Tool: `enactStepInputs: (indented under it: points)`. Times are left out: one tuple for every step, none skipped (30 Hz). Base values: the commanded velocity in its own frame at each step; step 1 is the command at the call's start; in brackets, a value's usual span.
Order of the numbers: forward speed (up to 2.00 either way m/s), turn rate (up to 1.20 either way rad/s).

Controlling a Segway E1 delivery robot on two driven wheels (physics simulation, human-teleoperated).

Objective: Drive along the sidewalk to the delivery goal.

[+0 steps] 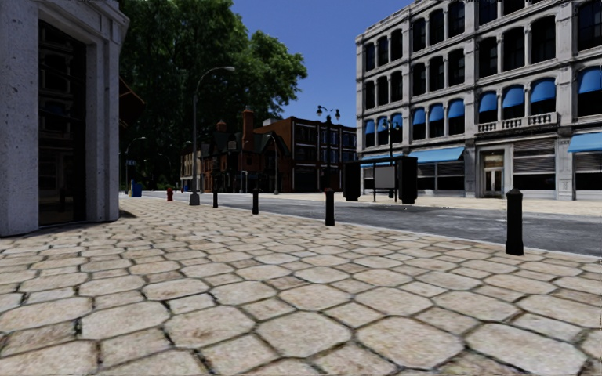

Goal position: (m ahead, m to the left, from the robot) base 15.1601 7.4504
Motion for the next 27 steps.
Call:
enactStepInputs:
  points:
    - [1.99, 0.32]
    - [1.99, 0.32]
    - [1.99, 0.32]
    - [1.99, 0.32]
    - [1.99, 0.32]
    - [1.99, 0.32]
    - [1.99, 0.32]
    - [1.99, 0.32]
    - [1.99, 0.32]
    - [1.99, 0.32]
    - [1.99, 0.32]
    - [1.99, 0.32]
    - [1.99, 0.32]
    - [1.99, 0.32]
    - [1.99, 0.32]
    - [1.99, 0.32]
    - [1.99, 0.32]
    - [1.99, 0.32]
    - [1.99, 0.32]
    - [1.99, 0.32]
    - [1.99, 0.32]
    - [1.99, 0.32]
    - [1.99, 0.23]
    - [1.99, 0.23]
    - [1.99, 0.1]
    - [1.99, 0.0]
    - [1.99, 0.0]
